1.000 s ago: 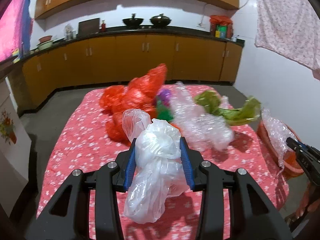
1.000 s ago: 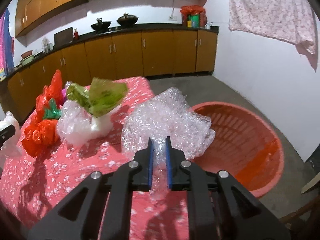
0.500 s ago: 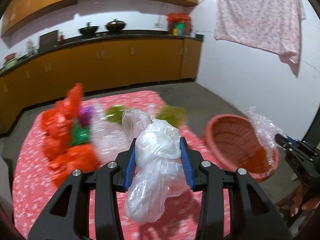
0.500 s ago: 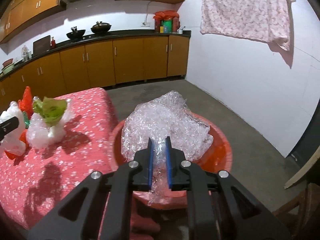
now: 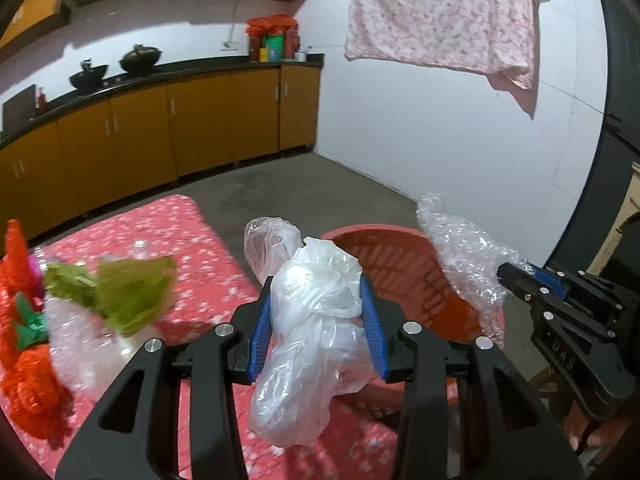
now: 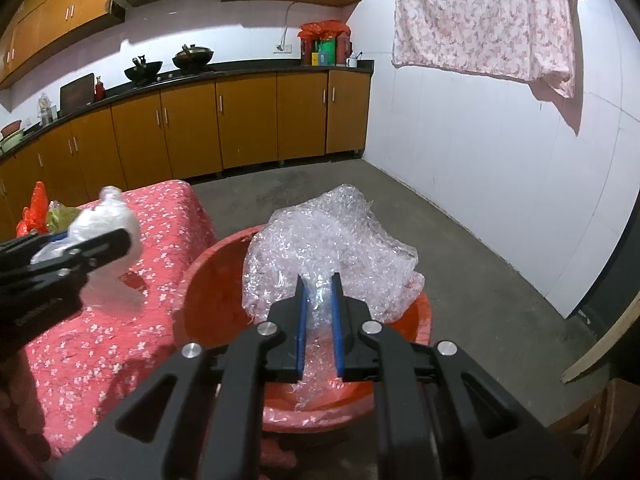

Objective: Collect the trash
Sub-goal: 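Carry both held items over the orange basket and open both tools, then grasp a red plastic bag with the left tool while the right tool grasps the green bag, then carry the green and red bags to the orange basket and release both, then grasp the clear plastic bag with the right tool while the left tool grasps another red bag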

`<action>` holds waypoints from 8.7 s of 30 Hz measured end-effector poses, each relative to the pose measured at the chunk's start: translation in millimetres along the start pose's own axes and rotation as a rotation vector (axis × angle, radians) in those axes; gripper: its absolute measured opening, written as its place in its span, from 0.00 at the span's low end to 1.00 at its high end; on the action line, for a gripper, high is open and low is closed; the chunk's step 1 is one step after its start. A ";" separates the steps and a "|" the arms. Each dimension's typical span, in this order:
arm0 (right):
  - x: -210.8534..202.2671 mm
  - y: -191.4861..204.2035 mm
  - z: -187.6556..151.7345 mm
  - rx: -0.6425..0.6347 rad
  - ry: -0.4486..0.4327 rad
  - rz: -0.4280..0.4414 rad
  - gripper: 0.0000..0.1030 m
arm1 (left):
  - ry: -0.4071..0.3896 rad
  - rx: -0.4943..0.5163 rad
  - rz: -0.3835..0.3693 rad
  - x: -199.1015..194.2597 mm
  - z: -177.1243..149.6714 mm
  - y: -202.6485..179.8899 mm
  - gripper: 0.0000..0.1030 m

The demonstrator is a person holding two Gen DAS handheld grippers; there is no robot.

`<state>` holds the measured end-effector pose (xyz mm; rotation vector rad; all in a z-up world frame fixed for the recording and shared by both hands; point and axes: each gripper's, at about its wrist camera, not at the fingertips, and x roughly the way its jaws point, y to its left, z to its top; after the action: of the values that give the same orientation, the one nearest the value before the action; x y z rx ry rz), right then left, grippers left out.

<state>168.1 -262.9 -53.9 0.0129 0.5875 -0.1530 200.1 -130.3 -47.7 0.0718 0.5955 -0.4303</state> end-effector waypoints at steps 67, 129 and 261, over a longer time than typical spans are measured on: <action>11.4 186.3 -6.8 -0.099 -0.024 0.259 0.89 | 0.156 -0.252 0.530 -56.3 -90.0 221.6 0.81; 38.9 215.5 32.8 -0.069 0.026 0.346 0.05 | -0.031 -0.273 0.499 -144.4 -78.8 217.5 0.49; 90.7 262.0 12.3 -0.071 0.120 0.267 0.68 | -0.004 -0.359 0.697 -118.6 -100.8 277.8 0.93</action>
<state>288.1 -17.3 -102.0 0.0313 0.7044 0.1288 173.5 185.2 -80.9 -0.0658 0.5957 0.3535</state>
